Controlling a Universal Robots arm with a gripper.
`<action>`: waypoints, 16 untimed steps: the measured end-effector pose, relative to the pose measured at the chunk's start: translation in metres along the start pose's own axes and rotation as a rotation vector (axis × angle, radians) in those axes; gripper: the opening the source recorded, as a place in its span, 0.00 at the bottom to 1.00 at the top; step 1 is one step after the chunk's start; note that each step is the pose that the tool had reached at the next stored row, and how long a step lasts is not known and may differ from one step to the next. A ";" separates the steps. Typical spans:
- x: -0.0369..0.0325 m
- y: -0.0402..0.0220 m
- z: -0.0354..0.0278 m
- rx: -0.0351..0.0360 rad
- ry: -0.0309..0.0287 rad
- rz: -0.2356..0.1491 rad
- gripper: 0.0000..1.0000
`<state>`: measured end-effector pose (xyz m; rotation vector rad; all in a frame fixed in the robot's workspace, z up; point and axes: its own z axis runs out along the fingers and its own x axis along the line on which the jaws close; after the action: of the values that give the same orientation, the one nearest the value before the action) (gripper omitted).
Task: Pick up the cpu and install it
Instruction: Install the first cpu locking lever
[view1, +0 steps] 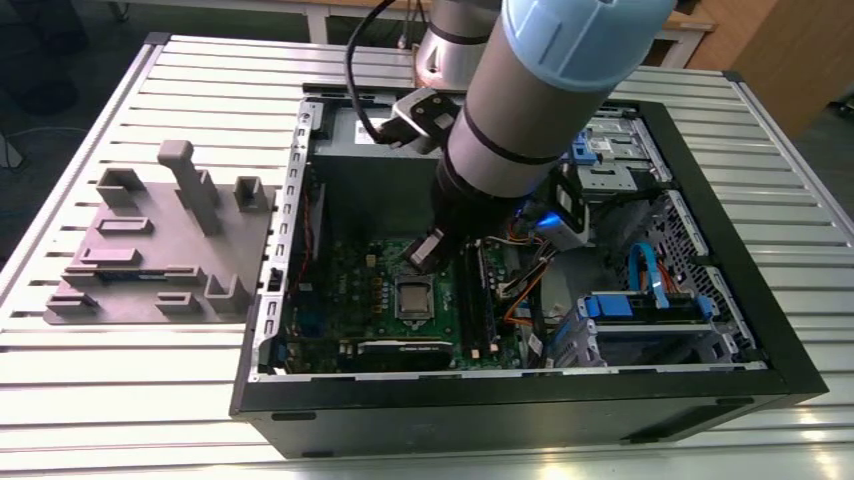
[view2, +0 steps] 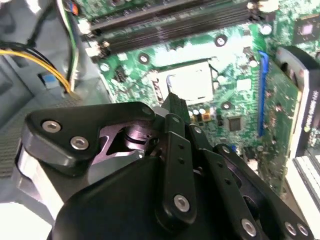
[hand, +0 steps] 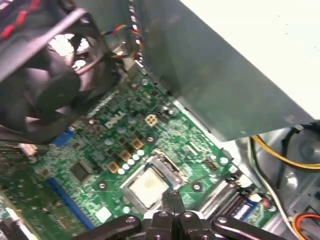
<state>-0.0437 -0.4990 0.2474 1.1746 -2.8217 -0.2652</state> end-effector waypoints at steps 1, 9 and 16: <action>-0.0032 0.0001 0.0002 -0.0001 -0.0001 0.000 0.11; -0.0251 0.0037 0.0017 -0.0006 -0.0010 0.000 0.11; -0.0330 0.0070 0.0025 0.0117 -0.0196 -0.004 0.11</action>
<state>-0.0257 -0.4705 0.2462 1.1865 -2.8418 -0.2622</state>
